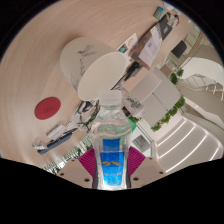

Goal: Pour water

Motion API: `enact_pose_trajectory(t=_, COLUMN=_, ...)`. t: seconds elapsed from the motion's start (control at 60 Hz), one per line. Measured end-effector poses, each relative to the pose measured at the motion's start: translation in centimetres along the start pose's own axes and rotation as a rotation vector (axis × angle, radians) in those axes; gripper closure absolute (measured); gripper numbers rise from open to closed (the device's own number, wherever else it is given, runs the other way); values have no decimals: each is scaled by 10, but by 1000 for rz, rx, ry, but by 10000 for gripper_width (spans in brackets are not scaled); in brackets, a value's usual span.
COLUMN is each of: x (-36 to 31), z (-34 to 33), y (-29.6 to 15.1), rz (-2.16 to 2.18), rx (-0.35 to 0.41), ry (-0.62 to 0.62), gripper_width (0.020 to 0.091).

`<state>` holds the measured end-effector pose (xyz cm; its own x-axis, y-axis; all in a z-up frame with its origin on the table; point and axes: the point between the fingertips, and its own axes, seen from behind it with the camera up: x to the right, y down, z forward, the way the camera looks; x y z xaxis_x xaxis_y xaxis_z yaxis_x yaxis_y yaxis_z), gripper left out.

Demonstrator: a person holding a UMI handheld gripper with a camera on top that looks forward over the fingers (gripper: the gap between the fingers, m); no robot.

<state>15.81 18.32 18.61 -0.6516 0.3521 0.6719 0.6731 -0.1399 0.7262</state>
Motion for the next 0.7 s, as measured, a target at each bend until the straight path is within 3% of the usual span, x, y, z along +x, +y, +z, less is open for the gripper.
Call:
enact_pose_trajectory(t=0.2, x=4, z=-1, y=-2, rz=54, rx=41, ry=-26, gripper_width=732)
enact_pose_trajectory(t=0.317, x=42, z=1, y=17, rz=445, rx=55, ry=31, gripper_width=732)
enact_pose_trajectory(t=0.4, x=84, z=-2, y=31, rz=878, rx=152, ry=13, gripper_width=727)
enact_pose_trajectory(t=0.417, x=92, z=-4, y=34, rz=979, rx=175, ry=13, gripper_width=753)
enact_pose_trajectory(t=0.45, x=104, z=-6, y=40, rz=1185, rx=224, ry=12, gripper_width=693)
enact_pose_trajectory(t=0.533, x=117, z=-28, y=44, rz=1610, rx=346, ry=37, gripper_width=667)
enact_pose_trajectory(t=0.633, x=90, z=-15, y=40, rz=1937, rx=482, ry=-58, gripper_width=658)
enact_pose_trajectory(t=0.7, x=58, z=-5, y=24, rz=2082, rx=487, ry=-111, gripper_width=659)
